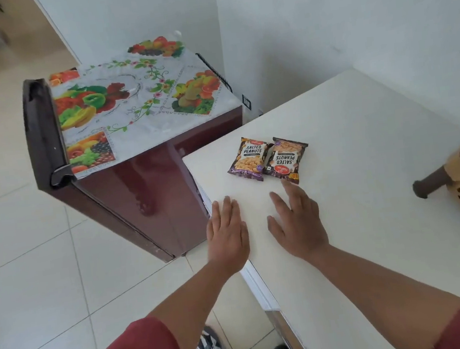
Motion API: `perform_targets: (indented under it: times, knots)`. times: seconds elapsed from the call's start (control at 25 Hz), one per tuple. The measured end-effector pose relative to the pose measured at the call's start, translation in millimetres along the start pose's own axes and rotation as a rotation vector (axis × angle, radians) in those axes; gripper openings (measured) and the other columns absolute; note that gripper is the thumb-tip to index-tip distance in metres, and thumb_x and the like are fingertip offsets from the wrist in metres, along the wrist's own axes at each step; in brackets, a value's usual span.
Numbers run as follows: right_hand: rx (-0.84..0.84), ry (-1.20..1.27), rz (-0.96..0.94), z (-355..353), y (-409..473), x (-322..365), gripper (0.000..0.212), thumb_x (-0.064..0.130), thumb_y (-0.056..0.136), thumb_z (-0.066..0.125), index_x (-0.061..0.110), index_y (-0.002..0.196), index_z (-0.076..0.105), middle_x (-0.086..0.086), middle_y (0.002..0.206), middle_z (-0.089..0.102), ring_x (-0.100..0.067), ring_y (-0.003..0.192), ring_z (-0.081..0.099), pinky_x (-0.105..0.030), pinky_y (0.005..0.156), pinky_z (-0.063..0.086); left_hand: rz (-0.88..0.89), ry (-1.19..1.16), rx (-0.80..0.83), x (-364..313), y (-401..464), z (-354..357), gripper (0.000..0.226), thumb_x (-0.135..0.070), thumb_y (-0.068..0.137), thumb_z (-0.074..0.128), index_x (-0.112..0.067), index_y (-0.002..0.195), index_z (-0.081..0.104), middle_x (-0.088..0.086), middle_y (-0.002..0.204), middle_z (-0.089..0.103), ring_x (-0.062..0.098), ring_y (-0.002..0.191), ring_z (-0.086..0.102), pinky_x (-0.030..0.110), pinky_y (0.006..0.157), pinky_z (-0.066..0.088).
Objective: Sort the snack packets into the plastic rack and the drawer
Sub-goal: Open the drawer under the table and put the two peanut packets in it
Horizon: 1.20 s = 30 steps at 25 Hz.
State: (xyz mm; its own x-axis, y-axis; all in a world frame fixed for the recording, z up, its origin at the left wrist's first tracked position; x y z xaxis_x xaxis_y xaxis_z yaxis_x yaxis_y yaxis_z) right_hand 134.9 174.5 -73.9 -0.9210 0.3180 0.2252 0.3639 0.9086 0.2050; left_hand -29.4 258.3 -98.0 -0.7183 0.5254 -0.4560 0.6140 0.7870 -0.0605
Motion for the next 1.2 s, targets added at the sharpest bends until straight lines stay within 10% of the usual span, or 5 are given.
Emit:
perform_targets:
  times: [0.24,0.36,0.52,0.8,1.2]
  knots:
    - [0.080,0.009,-0.069,4.0,6.6,17.5,0.035,0.038,0.092,0.044,0.020,0.115,0.064,-0.003,0.130,0.057,-0.031,0.120,0.050,-0.046,0.090,0.041,-0.163,-0.563,-0.055,9.7,-16.4,-6.9,0.044,-0.006,0.105,0.044,-0.017,0.148,0.052,-0.007,0.167,0.018,0.008,0.153,0.022,0.020,0.119,0.021]
    - [0.079,0.006,0.015,11.5,24.7,33.4,0.025,0.038,0.092,0.045,0.023,0.105,0.060,-0.001,0.110,0.054,-0.029,0.099,0.049,-0.042,0.079,0.038,-0.420,-0.955,-0.094,25.8,-19.6,-1.6,0.039,-0.010,0.099,0.060,-0.041,0.122,0.057,-0.003,0.147,0.045,0.002,0.098,0.065,0.024,0.091,0.056]
    - [0.048,-0.031,-0.032,19.0,29.8,35.9,0.027,0.038,0.094,0.041,0.023,0.110,0.058,-0.001,0.101,0.054,-0.027,0.090,0.049,-0.041,0.075,0.038,-0.666,-1.474,0.125,51.4,-13.1,18.9,0.057,-0.010,0.088,0.077,-0.020,0.136,0.047,0.020,0.129,0.065,0.027,0.103,0.069,0.044,0.092,0.060]
    - [0.090,-0.026,0.002,20.0,31.5,35.3,0.031,0.039,0.095,0.043,0.025,0.119,0.058,-0.001,0.105,0.055,-0.027,0.094,0.050,-0.043,0.080,0.039,-0.665,-1.653,0.498,61.3,1.2,22.8,0.018,-0.005,0.090,0.073,-0.008,0.107,0.067,0.010,0.104,0.065,0.019,0.085,0.065,0.031,0.082,0.059]
    - [0.102,-0.026,0.036,20.5,28.3,36.1,0.035,0.038,0.096,0.043,0.023,0.123,0.057,-0.002,0.108,0.055,-0.028,0.097,0.051,-0.046,0.083,0.041,-0.931,-1.882,0.423,62.6,14.5,28.5,0.023,-0.018,0.107,0.052,-0.004,0.097,0.068,0.010,0.077,0.072,0.023,0.064,0.072,0.039,0.066,0.064]
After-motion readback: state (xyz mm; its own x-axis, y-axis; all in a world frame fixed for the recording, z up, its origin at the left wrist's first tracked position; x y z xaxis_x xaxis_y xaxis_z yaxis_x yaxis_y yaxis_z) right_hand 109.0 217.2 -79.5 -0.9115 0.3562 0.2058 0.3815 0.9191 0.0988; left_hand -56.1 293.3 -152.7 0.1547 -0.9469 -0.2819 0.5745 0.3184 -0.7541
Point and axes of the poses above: each hand's wrist, its own y-axis towards the middle knuckle, its own z-axis out of the palm, x = y × z, the point moved 5 cm from there along y, towards the middle knuckle
